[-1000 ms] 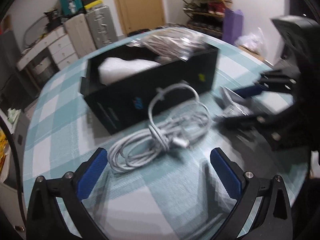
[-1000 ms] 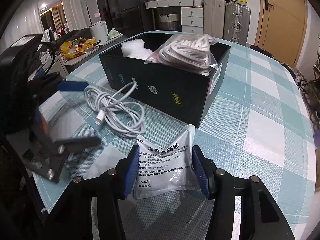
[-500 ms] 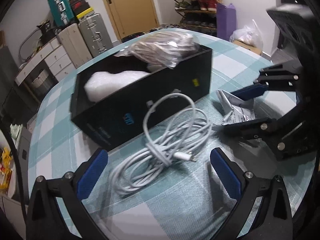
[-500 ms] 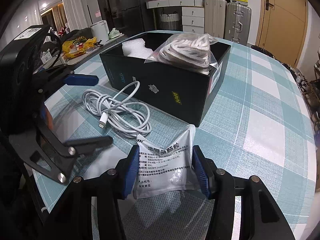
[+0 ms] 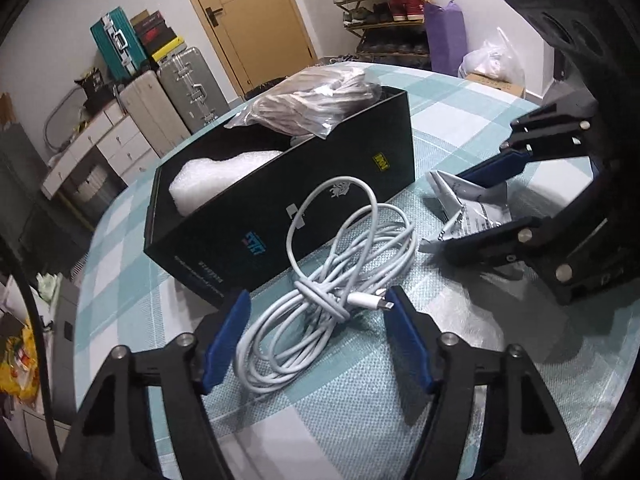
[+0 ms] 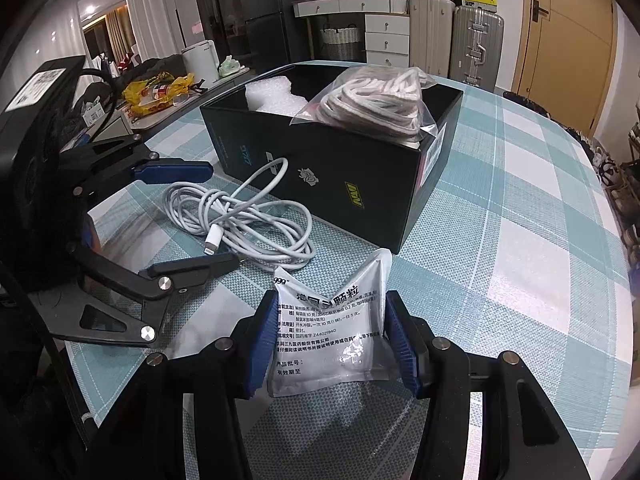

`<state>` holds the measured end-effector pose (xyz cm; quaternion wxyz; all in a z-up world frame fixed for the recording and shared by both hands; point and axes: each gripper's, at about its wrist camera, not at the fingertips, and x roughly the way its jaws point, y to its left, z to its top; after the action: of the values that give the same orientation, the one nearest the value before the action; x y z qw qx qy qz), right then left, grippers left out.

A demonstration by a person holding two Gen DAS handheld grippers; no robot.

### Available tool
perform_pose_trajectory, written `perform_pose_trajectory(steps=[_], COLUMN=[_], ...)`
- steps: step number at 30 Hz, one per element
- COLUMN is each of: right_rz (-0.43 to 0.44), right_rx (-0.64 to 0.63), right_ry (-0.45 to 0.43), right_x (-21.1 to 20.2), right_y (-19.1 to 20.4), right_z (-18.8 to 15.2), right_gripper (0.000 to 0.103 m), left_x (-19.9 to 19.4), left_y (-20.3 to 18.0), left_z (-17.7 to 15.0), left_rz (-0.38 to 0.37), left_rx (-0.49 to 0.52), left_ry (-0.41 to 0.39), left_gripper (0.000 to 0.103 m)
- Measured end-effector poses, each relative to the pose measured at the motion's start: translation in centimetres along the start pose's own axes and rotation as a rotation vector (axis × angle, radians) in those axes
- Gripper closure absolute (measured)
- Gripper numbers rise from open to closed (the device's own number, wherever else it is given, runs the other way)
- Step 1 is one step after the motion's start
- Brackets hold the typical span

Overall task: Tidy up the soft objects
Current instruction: 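Grasp the white sachet packet with the right tool while the left tool grasps the white cable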

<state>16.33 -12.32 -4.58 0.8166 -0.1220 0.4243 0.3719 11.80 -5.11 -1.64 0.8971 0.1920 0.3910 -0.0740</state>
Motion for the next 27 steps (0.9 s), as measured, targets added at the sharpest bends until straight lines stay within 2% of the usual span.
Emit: perform_pose_trajectory(steps=[9,13,14,17,27], right_rz=[0.001,0.006,0.006,0.008,0.019], right_rx=[-0.007,-0.011,-0.012,-0.012,-0.01], right_ry=[-0.001,-0.004,-0.005,-0.009,-0.028], right_x=[0.0,0.0,0.0,-0.1,-0.5], right_y=[0.1,0.2,0.2,0.1,0.1], right_z=[0.1,0.1,0.1,0.1,0.1], right_gripper=[0.05,0.05,0.05,0.05,0.05], left_x=[-1.5,-2.0,-2.2,-2.3,-2.6], left_y=[0.2,1.0,1.3,2.1,3.2], left_z=[-0.5,-0.8,-0.8,-0.9,-1.3], left_rz=[-0.025,-0.057,-0.066,-0.097,-0.141], left_rx=[-0.034,-0.085,-0.103,-0.149,-0.215], left_ry=[-0.031,-0.051,-0.058,-0.058,-0.074], left_gripper=[0.052,0.07,0.084,0.084,0.085])
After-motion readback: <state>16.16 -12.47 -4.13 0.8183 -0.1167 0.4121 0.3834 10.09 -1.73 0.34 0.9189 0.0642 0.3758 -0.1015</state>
